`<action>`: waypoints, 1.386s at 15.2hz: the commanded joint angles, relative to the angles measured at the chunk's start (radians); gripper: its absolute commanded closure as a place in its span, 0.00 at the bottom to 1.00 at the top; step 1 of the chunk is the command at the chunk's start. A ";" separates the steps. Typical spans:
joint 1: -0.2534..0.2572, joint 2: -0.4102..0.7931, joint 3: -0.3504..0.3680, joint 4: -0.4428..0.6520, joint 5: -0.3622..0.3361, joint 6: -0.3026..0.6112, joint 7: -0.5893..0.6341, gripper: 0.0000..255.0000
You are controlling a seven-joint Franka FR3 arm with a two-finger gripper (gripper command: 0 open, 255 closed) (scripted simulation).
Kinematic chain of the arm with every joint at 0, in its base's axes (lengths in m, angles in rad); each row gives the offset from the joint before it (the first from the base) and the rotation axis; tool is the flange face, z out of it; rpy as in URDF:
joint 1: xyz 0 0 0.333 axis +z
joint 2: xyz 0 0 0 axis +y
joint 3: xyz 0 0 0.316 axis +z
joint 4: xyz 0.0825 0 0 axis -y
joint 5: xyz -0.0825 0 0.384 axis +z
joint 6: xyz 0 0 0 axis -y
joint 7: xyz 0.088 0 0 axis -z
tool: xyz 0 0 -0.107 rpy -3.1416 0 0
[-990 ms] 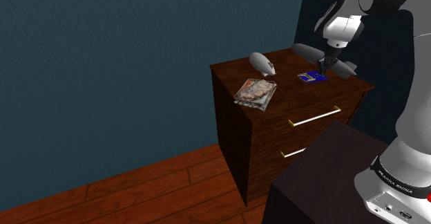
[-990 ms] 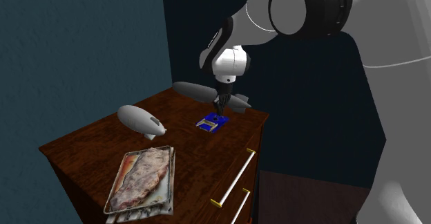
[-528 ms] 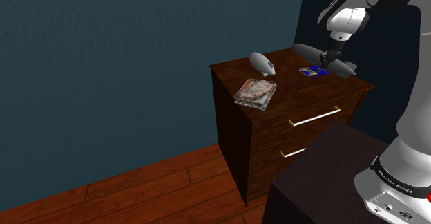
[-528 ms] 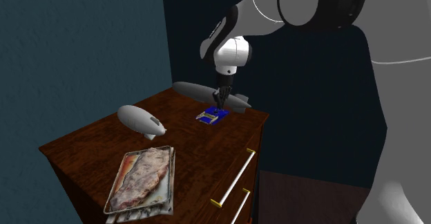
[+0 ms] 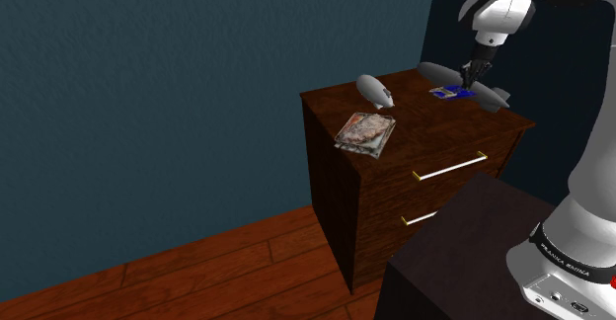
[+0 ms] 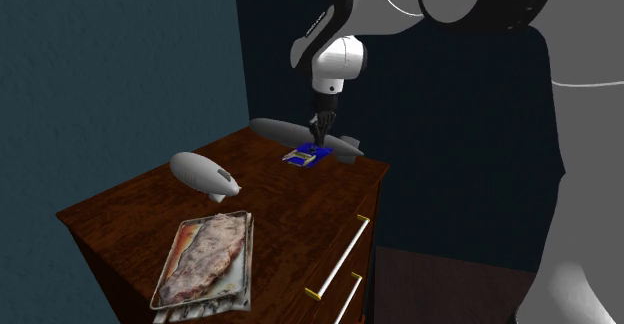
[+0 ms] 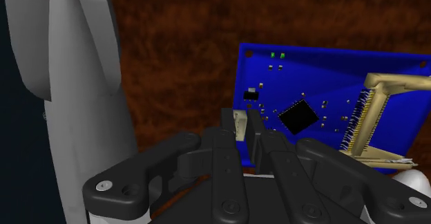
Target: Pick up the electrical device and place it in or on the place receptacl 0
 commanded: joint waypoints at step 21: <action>0.359 -0.259 0.072 -0.226 -0.218 0.081 0.514 1.00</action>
